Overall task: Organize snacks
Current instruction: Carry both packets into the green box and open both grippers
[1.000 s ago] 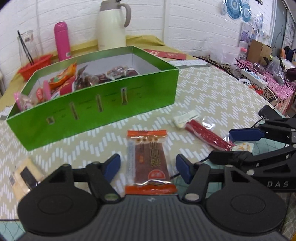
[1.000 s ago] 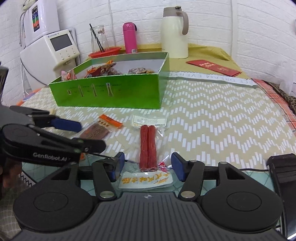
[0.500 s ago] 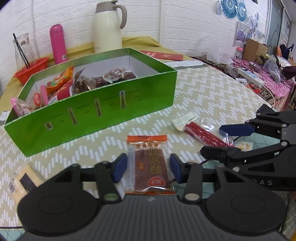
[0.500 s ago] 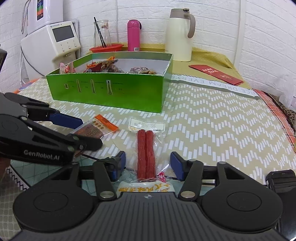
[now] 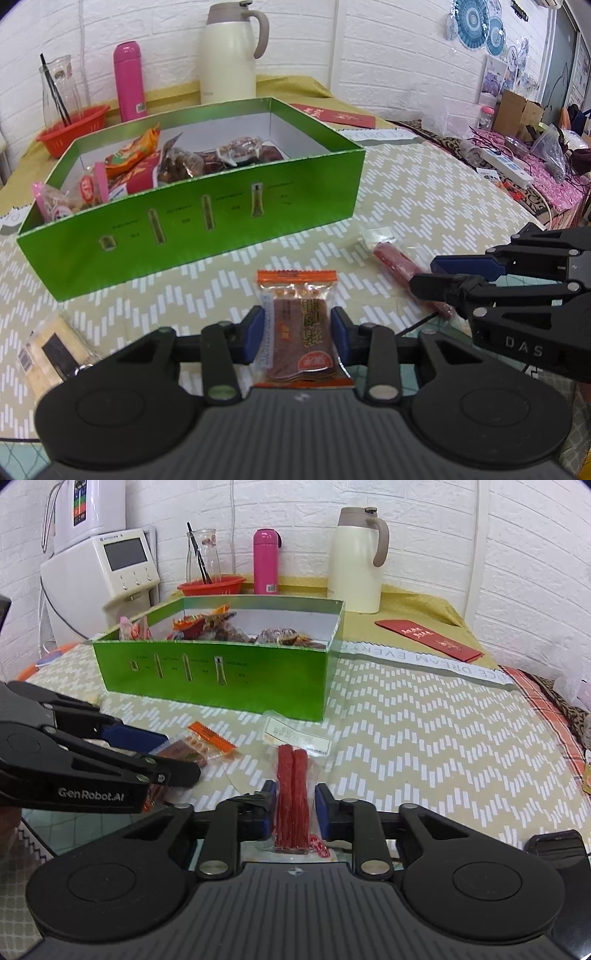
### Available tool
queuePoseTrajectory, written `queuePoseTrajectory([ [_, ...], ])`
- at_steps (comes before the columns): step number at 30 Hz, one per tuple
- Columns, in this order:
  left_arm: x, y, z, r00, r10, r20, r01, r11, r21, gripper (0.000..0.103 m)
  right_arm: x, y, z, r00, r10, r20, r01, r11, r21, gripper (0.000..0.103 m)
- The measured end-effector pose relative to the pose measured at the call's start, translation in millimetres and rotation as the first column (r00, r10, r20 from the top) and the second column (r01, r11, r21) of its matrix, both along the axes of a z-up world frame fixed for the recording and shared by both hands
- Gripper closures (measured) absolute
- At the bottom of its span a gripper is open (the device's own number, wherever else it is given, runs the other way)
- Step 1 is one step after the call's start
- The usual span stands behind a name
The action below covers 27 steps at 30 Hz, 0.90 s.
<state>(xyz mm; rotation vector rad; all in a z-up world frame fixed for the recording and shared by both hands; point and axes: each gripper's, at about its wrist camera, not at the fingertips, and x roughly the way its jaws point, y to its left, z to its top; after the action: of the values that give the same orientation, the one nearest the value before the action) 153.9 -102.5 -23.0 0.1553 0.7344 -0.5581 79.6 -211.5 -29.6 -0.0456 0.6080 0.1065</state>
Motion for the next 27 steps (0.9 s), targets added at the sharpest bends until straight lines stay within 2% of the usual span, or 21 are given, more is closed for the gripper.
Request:
queuePoseTrajectory([
  [4,-2,7,3,1.000,0.004,0.003,-0.004,1.000,-0.016,0.067,1,3,1,1.000,0.013,-0.002,-0.013,1.000,-0.010,0.065],
  [7,-3,17,14,1.000,0.012,0.015,-0.012,0.998,-0.056,0.067,-2,3,6,1.000,0.015,0.016,-0.016,1.000,0.013,0.065],
  [15,-2,43,77,0.995,0.008,0.101,0.012,0.980,-0.197,0.067,-11,3,51,0.989,0.057,0.136,-0.065,0.996,0.055,0.065],
  [18,15,43,101,0.992,0.021,0.123,0.010,0.969,-0.247,0.067,5,3,69,0.982,0.059,0.178,-0.071,0.996,0.061,0.064],
  [21,35,35,115,0.989,0.038,0.146,-0.001,0.969,-0.245,0.067,30,3,78,0.979,0.052,0.196,-0.064,0.996,0.057,0.064],
  [27,89,24,108,0.991,0.080,0.105,-0.053,0.969,-0.239,0.067,83,0,77,0.982,0.020,0.187,-0.034,0.997,0.071,0.063],
])
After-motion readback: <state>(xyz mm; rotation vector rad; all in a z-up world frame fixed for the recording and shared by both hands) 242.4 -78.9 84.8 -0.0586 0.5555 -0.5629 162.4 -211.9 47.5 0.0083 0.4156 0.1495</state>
